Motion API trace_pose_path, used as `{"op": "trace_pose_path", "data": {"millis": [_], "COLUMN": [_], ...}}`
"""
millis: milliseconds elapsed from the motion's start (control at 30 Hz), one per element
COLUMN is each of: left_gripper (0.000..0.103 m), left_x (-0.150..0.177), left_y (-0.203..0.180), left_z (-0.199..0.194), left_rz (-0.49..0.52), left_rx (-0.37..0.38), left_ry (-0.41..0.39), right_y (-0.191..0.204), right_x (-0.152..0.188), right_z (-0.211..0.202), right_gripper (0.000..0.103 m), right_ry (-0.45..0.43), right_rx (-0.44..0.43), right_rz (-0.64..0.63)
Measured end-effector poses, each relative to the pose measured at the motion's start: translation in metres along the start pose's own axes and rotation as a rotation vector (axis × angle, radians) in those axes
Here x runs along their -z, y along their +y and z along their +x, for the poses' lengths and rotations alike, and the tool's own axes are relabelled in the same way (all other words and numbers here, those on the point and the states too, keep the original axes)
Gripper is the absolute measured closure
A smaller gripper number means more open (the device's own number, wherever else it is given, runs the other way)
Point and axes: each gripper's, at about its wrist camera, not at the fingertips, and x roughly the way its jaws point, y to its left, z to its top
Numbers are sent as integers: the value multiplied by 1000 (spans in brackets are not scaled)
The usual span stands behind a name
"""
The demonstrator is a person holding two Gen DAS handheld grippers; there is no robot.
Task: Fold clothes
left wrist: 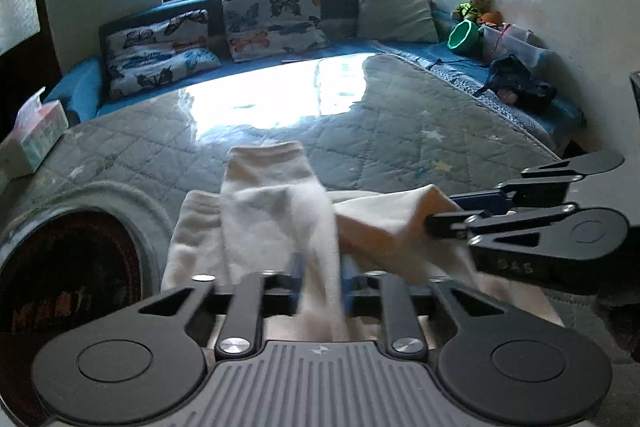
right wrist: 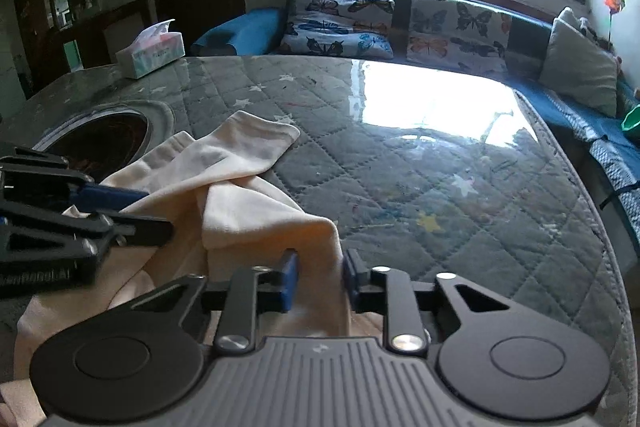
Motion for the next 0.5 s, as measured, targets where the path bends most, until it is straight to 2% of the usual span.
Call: {"op": "trace_pose_path", "data": {"millis": [33, 133, 500], "left_gripper": [92, 95, 98], "left_x": [1, 4, 14], "left_y": [3, 9, 30], "left_z": [-2, -9, -51], "left_rz": [-7, -24, -84], "left_rx": [-3, -9, -39], "left_ry": [-3, -16, -88], "right_y": [1, 2, -12], "right_x": [0, 0, 6], "right_z": [-1, -6, -57], "right_gripper": [93, 99, 100], "right_ry": [-3, -21, -118], "right_rx": [2, 9, 101], "right_rz": [-5, -10, 6]}}
